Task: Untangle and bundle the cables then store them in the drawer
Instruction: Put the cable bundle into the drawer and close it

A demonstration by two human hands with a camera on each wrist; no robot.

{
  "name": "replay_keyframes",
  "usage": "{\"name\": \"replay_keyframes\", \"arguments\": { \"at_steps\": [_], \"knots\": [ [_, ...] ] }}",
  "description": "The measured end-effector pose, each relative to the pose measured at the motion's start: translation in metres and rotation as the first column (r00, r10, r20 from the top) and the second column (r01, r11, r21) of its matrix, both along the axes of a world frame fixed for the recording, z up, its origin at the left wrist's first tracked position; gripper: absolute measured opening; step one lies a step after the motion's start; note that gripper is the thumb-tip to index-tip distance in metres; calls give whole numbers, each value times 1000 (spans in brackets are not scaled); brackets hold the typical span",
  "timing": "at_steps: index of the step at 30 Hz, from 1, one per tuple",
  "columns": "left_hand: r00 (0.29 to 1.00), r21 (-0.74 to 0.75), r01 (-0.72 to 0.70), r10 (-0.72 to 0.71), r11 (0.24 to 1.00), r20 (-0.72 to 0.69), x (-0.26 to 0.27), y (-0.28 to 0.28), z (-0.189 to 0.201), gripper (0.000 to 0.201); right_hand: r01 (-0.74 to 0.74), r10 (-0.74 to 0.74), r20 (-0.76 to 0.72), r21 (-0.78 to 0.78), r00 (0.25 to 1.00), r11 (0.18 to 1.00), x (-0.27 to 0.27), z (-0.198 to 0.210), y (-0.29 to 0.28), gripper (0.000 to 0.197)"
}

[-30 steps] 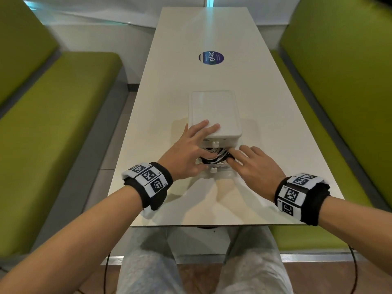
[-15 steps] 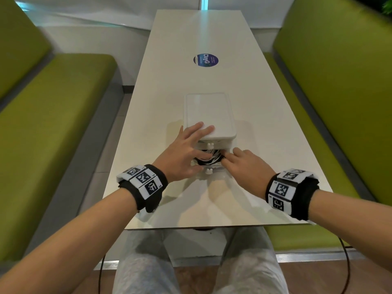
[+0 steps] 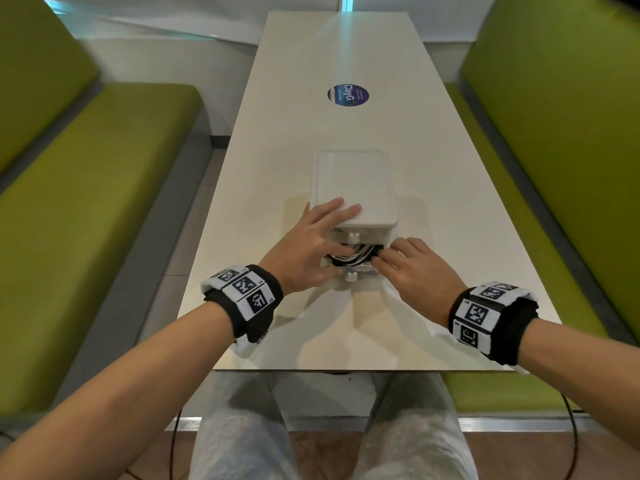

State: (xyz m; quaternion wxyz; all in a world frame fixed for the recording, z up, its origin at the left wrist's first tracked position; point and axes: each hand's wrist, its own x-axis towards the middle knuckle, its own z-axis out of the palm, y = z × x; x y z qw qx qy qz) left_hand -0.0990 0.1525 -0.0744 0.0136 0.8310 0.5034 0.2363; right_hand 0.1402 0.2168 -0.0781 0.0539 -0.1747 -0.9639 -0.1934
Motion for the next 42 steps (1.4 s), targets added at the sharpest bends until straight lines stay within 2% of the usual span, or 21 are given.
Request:
{"name": "replay_keyframes", "arguments": {
  "at_steps": [3,5,10,12,14,16,21,23,27,30,32,36,39,42],
  "knots": [
    [1000,-2,-5,5,1000,21,0,1,-3,22,34,-34,46,13,998,999,-4,3,-3,41],
    [1000,-2,-4,4,1000,23,0,2,-4,22,80,-79,57,-14,995,997,-8,7,-6,37],
    [999,-37,-30,29,999,-16,1,6,2,23,131,-135,-19,-134,991,982,-10,13,-13,34],
    [999,-38,-39,38,999,-15,1,6,1,24,144,-146,-14,-112,989,983,-6,8,-17,31],
    [999,-34,-43,43,999,-6,0,6,0,23,138,-140,-5,-126,990,982,-1,-1,-16,38],
    [999,-37,-46,46,998,-12,0,7,0,22,122,-136,-53,-204,989,971,0,-5,-10,44],
    [998,-69,-69,69,995,-3,0,8,4,23,120,-147,-83,-265,986,957,-7,0,-4,33],
    [996,-72,-79,81,994,28,1,7,6,29,134,-149,-55,-214,987,968,-8,2,-6,30],
    [994,-79,-87,91,993,55,3,4,11,65,225,-239,-116,-121,964,967,-14,14,-8,18],
    [983,-166,-145,161,975,92,2,2,19,94,161,-172,-116,-96,978,982,-14,16,-4,14],
    [985,-200,-153,166,968,50,-1,2,20,106,117,-127,-89,-106,988,987,-12,16,5,8],
    [980,-126,-157,139,979,-141,-7,4,14,109,-15,-23,-147,-252,989,968,-11,16,18,11],
    [976,-118,-189,174,975,-128,-5,5,14,103,-39,-17,-203,-271,979,962,-13,11,20,12],
    [977,-86,-209,205,974,-54,-3,6,13,96,-11,-56,-244,-265,968,964,-18,5,18,10]
  ]
}}
